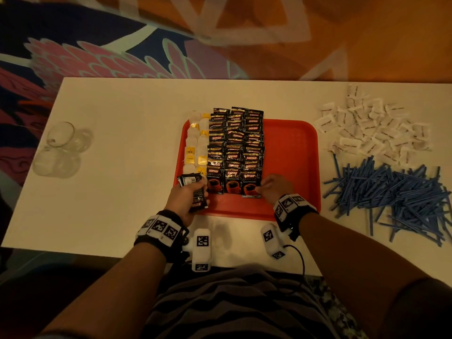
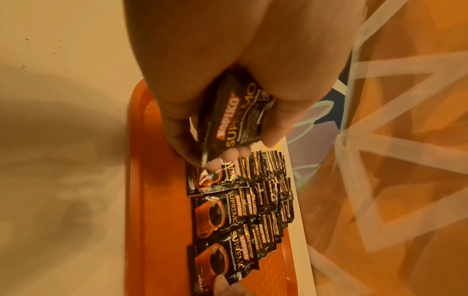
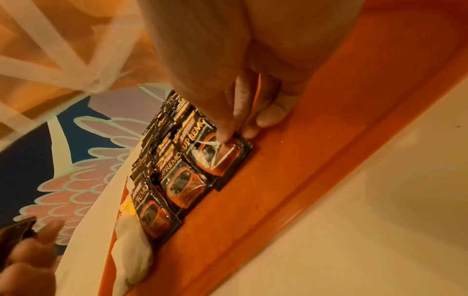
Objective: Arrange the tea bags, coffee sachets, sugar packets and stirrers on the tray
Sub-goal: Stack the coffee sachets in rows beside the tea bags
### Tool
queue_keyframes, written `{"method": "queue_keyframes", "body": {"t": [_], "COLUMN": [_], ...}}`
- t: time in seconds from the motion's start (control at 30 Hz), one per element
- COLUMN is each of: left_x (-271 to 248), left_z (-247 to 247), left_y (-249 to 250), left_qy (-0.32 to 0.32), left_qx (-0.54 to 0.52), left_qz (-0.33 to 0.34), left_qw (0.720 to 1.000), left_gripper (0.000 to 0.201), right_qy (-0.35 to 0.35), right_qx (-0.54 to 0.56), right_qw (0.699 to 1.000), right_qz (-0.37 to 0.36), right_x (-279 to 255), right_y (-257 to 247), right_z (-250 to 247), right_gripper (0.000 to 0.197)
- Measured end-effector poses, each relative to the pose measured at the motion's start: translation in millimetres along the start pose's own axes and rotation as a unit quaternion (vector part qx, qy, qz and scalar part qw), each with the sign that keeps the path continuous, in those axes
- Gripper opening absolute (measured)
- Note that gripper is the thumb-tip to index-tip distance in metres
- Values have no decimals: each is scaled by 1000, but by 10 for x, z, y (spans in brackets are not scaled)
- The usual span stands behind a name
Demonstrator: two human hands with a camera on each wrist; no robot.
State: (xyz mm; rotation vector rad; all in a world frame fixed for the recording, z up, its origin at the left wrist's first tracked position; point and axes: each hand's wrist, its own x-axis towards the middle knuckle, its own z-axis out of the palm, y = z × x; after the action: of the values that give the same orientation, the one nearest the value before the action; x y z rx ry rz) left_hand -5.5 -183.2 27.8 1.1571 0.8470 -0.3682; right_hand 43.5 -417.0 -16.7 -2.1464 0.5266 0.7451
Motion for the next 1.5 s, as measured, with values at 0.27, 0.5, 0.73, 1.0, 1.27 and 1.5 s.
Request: {"method": "queue_keyframes", "body": {"t": [0.27, 0.5, 0.73, 1.0, 1.27, 1.5], "left_x": [-13, -40, -67, -148, -190, -289], "left_z": [9, 36, 151, 351, 399, 401], "left_y": [-15, 18, 113, 270, 420, 522], "left_qy": [-8, -35, 6, -21, -36, -69], "left_qx": [-8, -67, -8, 55, 30, -22], "left_qz": [-10, -48, -30, 35, 3, -42], "left_qw": [1000, 996, 999, 998, 999, 996], "left_gripper": [37, 26, 19, 30, 80, 29], "right_qy": [2, 23, 51, -144, -6, -29], "right_qx": [3, 7, 7, 74, 136, 83], "right_qw": [1000, 1000, 998, 975, 970, 957], "right_qz": [1, 8, -24, -152, -203, -277], "right_x": [-29, -57, -160, -573, -713, -811], "right_y": [15, 31, -118, -734, -977, -1027], "right_z": [1, -35, -216, -259, -357, -306], "right_gripper": [16, 18, 17, 24, 17, 38]}}
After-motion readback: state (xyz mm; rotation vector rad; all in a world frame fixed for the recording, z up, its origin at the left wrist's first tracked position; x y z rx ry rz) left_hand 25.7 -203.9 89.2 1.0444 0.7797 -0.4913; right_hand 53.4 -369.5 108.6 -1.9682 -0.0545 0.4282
